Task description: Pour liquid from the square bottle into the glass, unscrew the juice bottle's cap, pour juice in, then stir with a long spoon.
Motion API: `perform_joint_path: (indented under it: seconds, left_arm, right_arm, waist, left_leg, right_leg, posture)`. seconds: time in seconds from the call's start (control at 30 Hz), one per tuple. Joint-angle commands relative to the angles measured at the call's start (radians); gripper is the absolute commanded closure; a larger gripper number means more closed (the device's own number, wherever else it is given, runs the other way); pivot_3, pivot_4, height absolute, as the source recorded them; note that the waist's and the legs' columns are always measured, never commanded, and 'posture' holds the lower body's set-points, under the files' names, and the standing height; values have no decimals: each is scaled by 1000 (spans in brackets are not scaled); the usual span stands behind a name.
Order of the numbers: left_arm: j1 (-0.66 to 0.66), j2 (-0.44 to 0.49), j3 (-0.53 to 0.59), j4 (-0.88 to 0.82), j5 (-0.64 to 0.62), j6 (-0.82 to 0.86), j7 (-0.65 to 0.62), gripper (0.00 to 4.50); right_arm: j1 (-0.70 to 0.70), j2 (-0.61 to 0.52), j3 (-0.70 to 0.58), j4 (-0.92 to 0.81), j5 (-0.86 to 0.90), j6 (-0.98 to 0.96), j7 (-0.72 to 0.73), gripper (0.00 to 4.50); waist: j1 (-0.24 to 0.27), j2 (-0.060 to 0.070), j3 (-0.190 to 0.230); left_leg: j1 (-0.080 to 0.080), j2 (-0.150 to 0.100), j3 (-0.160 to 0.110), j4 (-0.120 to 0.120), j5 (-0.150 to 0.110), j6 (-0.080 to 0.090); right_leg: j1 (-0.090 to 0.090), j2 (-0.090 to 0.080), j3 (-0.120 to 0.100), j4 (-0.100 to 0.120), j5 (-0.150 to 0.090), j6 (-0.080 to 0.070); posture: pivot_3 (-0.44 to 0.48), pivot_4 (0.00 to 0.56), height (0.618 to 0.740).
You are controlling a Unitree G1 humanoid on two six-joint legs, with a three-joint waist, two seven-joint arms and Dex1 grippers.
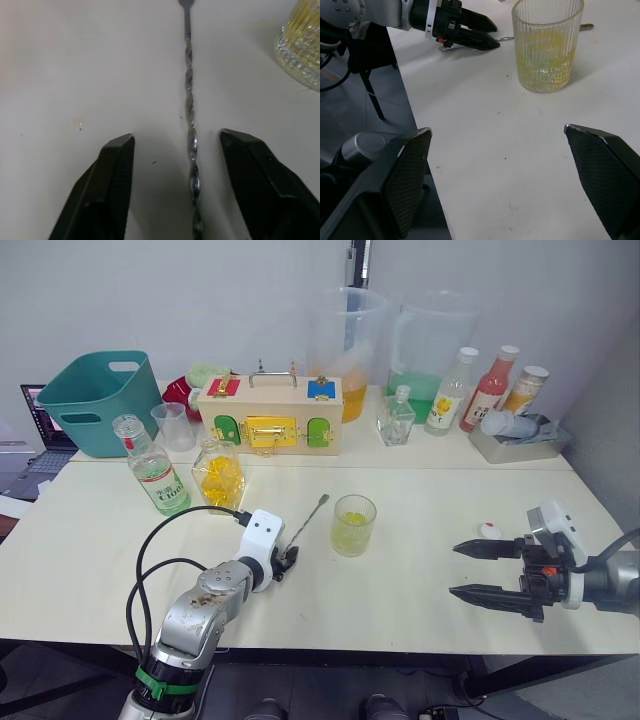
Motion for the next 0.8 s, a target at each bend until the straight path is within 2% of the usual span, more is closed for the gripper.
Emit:
perform_joint_path:
  seconds: [0.03, 0.17, 0.33, 0.5, 0.63, 0.8]
  left_arm:
    - [19, 4, -19, -22, -19, 78, -34, 3246]
    - [51, 33, 5, -81, -34, 128, -65, 4474]
    - [78, 140, 41, -119, -52, 107, -152, 4474]
    - [168, 335, 121, -181, -107, -56, -368, 4474]
    - [264, 468, 239, -119, -146, -243, -579, 4474]
    - [289, 558, 241, 19, -99, -431, -707, 4474]
  right_arm:
    - [8, 2, -47, -28, 22, -12, -10, 0]
    - [18, 7, -48, -28, 19, -22, -10, 0]
    - [10, 16, -21, -16, 4, -43, -3, 0]
    - [-38, 33, 36, 13, -13, -63, -4, 0]
    - [-72, 60, 78, 32, -20, -72, -10, 0]
    - [-79, 83, 97, 33, -29, -80, -24, 0]
  waist:
    - [0, 0, 0]
    - [-1, 1, -1]
    - [-7, 1, -1]
    - [-26, 1, -1]
    - [-26, 1, 0]
    - [-17, 1, 0]
  left_leg:
    - [0, 0, 0, 0, 0, 0]
    - [0, 0, 0, 0, 0, 0]
    - [1, 0, 0, -1, 0, 0]
    - [2, 1, 0, -4, 0, 0]
    - [2, 1, 0, -4, 0, 0]
    - [1, 1, 0, -4, 0, 0]
  right_leg:
    - [0, 0, 0, 0, 0, 0]
    - [0, 0, 0, 0, 0, 0]
    - [0, 0, 0, 0, 0, 0]
    - [0, 0, 0, 0, -1, -1]
    - [-1, 0, 0, 0, -1, -2]
    - [-1, 0, 0, -1, -2, -2]
  posture:
    - [0, 150, 740]
    - [0, 150, 740]
    - [0, 150, 740]
    - [0, 150, 740]
    - [0, 150, 740]
    - [0, 150, 740]
